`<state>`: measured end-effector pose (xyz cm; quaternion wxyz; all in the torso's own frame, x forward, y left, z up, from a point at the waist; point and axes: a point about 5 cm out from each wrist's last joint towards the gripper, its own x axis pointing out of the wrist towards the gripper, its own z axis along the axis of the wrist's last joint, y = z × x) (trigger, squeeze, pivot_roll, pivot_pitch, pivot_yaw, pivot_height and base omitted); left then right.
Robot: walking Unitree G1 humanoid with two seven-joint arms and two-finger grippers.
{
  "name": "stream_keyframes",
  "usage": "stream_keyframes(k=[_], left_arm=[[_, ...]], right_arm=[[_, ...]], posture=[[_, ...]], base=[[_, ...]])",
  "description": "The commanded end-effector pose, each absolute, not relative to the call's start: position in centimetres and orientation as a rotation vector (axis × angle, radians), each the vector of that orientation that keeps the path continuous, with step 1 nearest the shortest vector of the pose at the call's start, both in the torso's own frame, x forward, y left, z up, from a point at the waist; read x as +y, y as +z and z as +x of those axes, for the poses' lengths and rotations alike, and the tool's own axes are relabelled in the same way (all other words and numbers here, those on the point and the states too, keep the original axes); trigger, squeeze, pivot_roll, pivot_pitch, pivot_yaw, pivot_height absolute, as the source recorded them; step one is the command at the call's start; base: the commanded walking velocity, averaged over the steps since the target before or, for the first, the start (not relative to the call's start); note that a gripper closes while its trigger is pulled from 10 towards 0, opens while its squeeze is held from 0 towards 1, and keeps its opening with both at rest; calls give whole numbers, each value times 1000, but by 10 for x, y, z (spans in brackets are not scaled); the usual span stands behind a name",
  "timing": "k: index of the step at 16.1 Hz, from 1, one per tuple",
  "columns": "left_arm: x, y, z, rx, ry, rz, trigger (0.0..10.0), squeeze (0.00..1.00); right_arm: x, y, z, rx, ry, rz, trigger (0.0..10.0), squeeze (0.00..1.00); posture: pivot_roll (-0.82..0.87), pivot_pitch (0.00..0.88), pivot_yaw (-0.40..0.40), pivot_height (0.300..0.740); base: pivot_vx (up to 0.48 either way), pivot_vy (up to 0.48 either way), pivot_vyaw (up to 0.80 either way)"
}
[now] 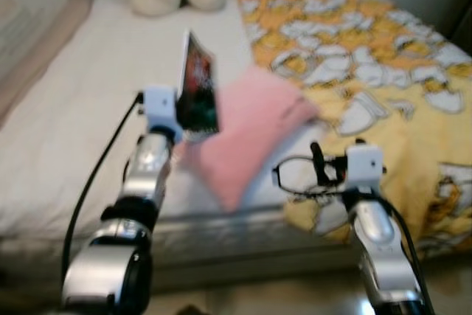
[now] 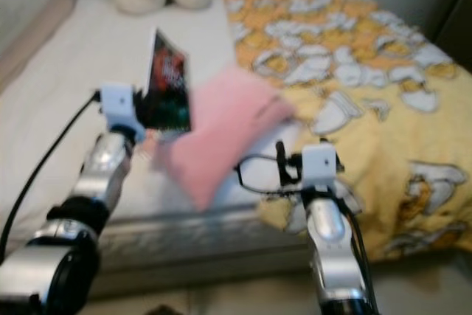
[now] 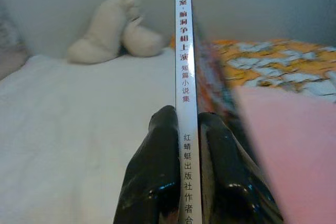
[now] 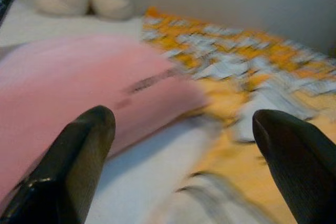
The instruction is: Clean up the room
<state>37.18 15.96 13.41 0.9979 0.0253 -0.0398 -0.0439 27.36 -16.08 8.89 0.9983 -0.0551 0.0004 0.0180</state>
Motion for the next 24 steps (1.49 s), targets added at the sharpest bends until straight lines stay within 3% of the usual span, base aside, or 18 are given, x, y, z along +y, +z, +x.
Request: stream_keyframes(k=[1, 13, 17, 24], left_arm=[[162, 150, 376, -137, -48, 45, 10000, 0], [165, 141, 373, -97, 47, -13, 10000, 0], [157, 109, 351, -19, 20, -15, 10000, 0], [147, 120, 357, -56, -41, 93, 10000, 0]], right_arm=[[-155, 92, 275, -23, 62, -104, 10000, 0], [-153, 89, 273, -15, 124, -111, 10000, 0], [-159, 88, 270, -12, 107, -115, 10000, 0], [-158, 86, 271, -5, 117, -112, 10000, 0]], posture=[[-71, 0, 53, 740], [-58, 0, 18, 740], [-52, 0, 13, 740], [-52, 0, 16, 740]], base=[[0, 480, 0], [0, 467, 0], [150, -185, 553], [176, -208, 0]])
